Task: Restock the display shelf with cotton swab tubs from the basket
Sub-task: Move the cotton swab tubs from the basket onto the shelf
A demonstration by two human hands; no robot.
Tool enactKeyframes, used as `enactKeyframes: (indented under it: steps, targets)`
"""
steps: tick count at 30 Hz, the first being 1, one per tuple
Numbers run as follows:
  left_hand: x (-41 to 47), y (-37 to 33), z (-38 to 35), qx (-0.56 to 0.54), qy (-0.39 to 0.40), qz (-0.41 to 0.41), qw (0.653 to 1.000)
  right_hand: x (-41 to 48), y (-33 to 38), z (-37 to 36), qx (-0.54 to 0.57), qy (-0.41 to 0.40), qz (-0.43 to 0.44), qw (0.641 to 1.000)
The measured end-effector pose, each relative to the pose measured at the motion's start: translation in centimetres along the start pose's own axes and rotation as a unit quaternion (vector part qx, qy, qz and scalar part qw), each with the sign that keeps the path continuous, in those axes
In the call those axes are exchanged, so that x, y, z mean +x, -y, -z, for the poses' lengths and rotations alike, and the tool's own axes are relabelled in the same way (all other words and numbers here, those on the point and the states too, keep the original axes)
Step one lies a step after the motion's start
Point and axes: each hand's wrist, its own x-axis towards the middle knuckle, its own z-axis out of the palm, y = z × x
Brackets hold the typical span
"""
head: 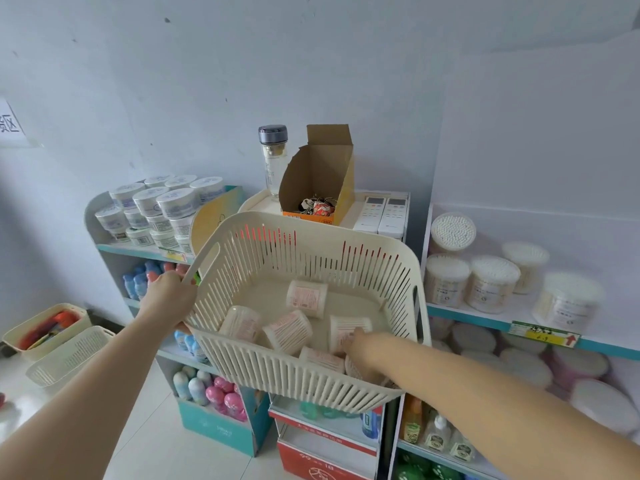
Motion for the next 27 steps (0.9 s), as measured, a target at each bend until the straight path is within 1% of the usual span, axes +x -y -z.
enactKeyframes:
  steps: [5, 7, 8, 10, 12, 13, 15, 17, 19, 23, 27]
  targets:
    - [-0.3, 0.4, 0.5, -0.025, 0.01, 0.018, 0.999, -0.9, -2.2, 1.8, 0.076, -0.055, 0.039, 0.995]
    - [-0.4, 0.2, 0.7, -0.041, 0.015, 0.021, 0.999, -1.8, -4.0, 2.1, 0.098, -0.105, 0.042, 0.989]
    - [-0.5, 0.1, 0.7, -0.054, 0.02, 0.023, 0.998, -2.3, -4.8, 2.2, 0.106, -0.148, 0.04, 0.982]
    - [-0.5, 0.4, 0.8, -0.076, 0.028, 0.028, 0.996, -3.1, -6.0, 1.7, 0.11, -0.245, 0.023, 0.963]
    - [-0.4, 0.8, 0.8, -0.071, 0.028, 0.024, 0.997, -3.8, -6.2, 1.1, 0.108, -0.321, -0.009, 0.941]
    - [-0.4, 1.0, 0.8, -0.072, 0.029, 0.02, 0.997, -4.0, -6.3, 0.8, 0.131, -0.346, -0.03, 0.929]
    - [-1.2, 1.1, 1.1, -0.101, 0.038, 0.027, 0.994, -4.5, -6.4, 0.3, 0.235, -0.384, -0.064, 0.89]
    - [-2.3, 1.0, 1.6, -0.145, 0.05, 0.039, 0.987, -5.1, -6.4, -0.2, 0.331, -0.408, -0.078, 0.847]
    - [-3.2, 1.1, 2.1, -0.173, 0.061, 0.042, 0.982, -5.6, -5.7, -0.4, 0.357, -0.431, -0.075, 0.825]
    - [-4.8, 1.8, 3.1, -0.2, 0.073, 0.026, 0.977, -6.8, -4.9, -0.7, 0.386, -0.439, -0.071, 0.808]
    - [-6.9, 1.8, 4.1, -0.171, 0.082, 0.02, 0.982, -8.5, -4.8, -1.6, 0.422, -0.424, -0.052, 0.8]
